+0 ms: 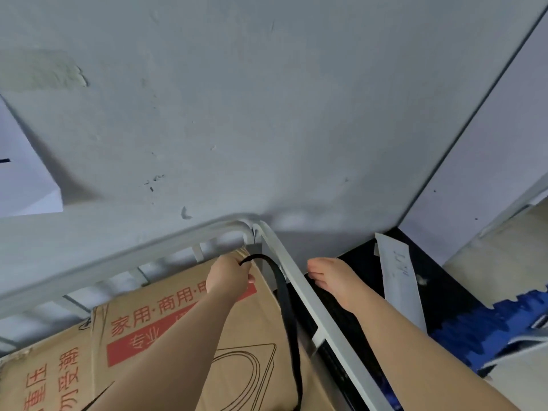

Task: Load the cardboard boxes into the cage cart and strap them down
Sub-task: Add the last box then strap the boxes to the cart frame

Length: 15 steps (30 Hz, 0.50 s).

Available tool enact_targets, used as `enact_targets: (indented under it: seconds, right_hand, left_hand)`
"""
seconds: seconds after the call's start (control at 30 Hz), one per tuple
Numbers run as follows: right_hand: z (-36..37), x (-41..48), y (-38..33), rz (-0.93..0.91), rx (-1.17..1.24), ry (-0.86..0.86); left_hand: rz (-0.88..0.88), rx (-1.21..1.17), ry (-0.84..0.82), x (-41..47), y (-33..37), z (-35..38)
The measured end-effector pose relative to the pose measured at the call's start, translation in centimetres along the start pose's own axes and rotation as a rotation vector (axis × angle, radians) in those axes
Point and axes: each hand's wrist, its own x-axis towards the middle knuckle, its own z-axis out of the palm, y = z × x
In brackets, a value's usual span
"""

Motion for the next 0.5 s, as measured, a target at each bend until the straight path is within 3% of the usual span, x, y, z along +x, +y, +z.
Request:
enact_targets:
  seconds: [0.27,0.33,0.4,0.5]
  right_hand:
    - [0.8,6.3,1.1,0.098,0.253,-0.13]
    - [1.2,7.1,1.0,0.116,0.286,-0.17]
    - [1.5,7.6,1.0,0.123,0.31,-0.212]
    - [1.8,8.5,1.1,0.144,0.356,-0.267]
  left_hand:
    - [-0.075,0.159,-0.043,6.0,-0.7,3.6]
    - [-0.117,0.05,-0.117,6.7,0.3,4.4]
    - [-0.167,-0.237,-0.205,7.1,1.1,5.4]
    - [-0.182,-0.388,-0.34,7.4,0.6,6.3]
